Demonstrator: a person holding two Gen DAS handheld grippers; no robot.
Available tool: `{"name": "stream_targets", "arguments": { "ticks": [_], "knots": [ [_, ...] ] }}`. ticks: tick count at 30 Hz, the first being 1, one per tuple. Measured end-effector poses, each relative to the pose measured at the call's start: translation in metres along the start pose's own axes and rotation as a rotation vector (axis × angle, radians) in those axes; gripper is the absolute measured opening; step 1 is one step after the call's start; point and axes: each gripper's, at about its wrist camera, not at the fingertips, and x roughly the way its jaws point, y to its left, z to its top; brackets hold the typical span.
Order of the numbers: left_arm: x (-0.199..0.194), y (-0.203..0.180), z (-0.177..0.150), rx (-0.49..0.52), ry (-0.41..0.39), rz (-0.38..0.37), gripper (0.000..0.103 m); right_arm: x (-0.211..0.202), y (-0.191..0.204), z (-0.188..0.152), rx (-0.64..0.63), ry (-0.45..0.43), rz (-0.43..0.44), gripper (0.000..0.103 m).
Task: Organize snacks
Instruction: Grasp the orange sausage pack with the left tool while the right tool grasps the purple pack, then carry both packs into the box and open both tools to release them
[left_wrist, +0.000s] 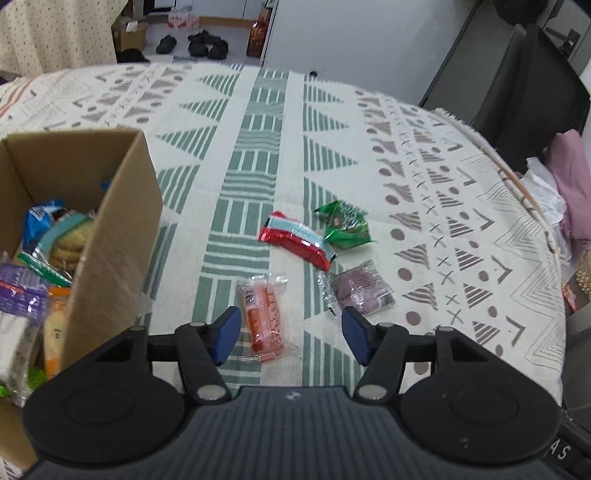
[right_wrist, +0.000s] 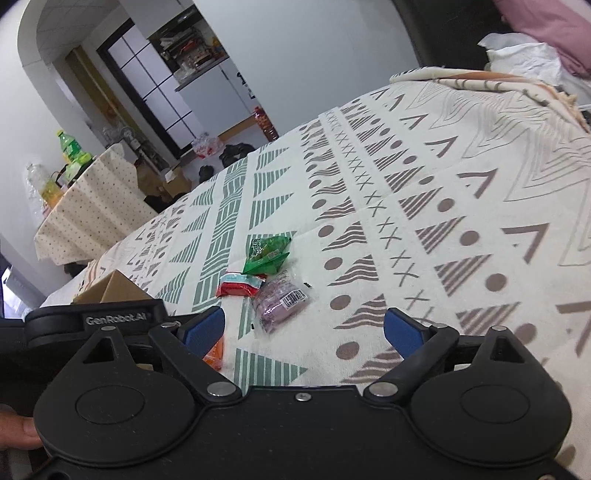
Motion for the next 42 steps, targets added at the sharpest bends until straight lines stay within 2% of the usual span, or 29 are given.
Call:
{"name": "stream_targets", "arguments": {
  "ticks": [7, 9, 10, 13, 18, 25, 33, 34, 35, 36, 38, 40, 42],
  "knots": [
    [0.029, 0.007, 0.001, -0.027, 0.066, 0.040, 0.053, 0.020, -0.005, 0.005, -0.007, 0.002, 0.016, 0.092],
    [0.036, 0.010, 0.000, -0.032, 0.071, 0.049, 0.044, 0.026, -0.004, 0.007, -0.021, 0.002, 0.020, 0.092],
    [0.038, 0.010, 0.001, -0.020, 0.052, 0.068, 0.034, 0.030, -0.004, 0.009, -0.025, 0.003, 0.027, 0.092],
    [0.039, 0.011, 0.005, -0.023, 0.043, 0.089, 0.022, 0.041, -0.003, 0.011, -0.037, 0.008, 0.036, 0.092],
    [0.034, 0.011, 0.008, -0.020, 0.010, 0.126, 0.020, 0.051, 0.003, 0.010, -0.086, 0.012, 0.046, 0.092],
    [0.020, 0.013, 0.017, -0.024, -0.062, 0.127, 0.020, 0.063, 0.015, 0.009, -0.149, 0.029, 0.063, 0.092],
    [0.025, 0.021, 0.016, -0.030, -0.045, 0.138, 0.020, 0.085, 0.028, 0.005, -0.251, 0.042, 0.022, 0.092],
    [0.024, 0.021, 0.017, -0.025, -0.053, 0.137, 0.020, 0.087, 0.030, 0.004, -0.264, 0.038, 0.017, 0.090],
    [0.022, 0.020, 0.017, -0.022, -0.057, 0.137, 0.020, 0.088, 0.031, 0.003, -0.277, 0.033, 0.010, 0.082],
    [0.021, 0.020, 0.018, -0.021, -0.060, 0.133, 0.020, 0.089, 0.033, 0.002, -0.295, 0.028, -0.008, 0.068],
    [0.019, 0.020, 0.017, -0.025, -0.058, 0.125, 0.020, 0.086, 0.037, 0.001, -0.334, 0.027, -0.035, 0.051],
    [0.017, 0.022, 0.017, -0.032, -0.049, 0.117, 0.020, 0.080, 0.036, 0.000, -0.322, 0.035, -0.026, 0.043],
    [0.014, 0.023, 0.016, -0.037, -0.048, 0.111, 0.020, 0.073, 0.035, -0.001, -0.323, 0.036, -0.027, 0.040]
  ]
}}
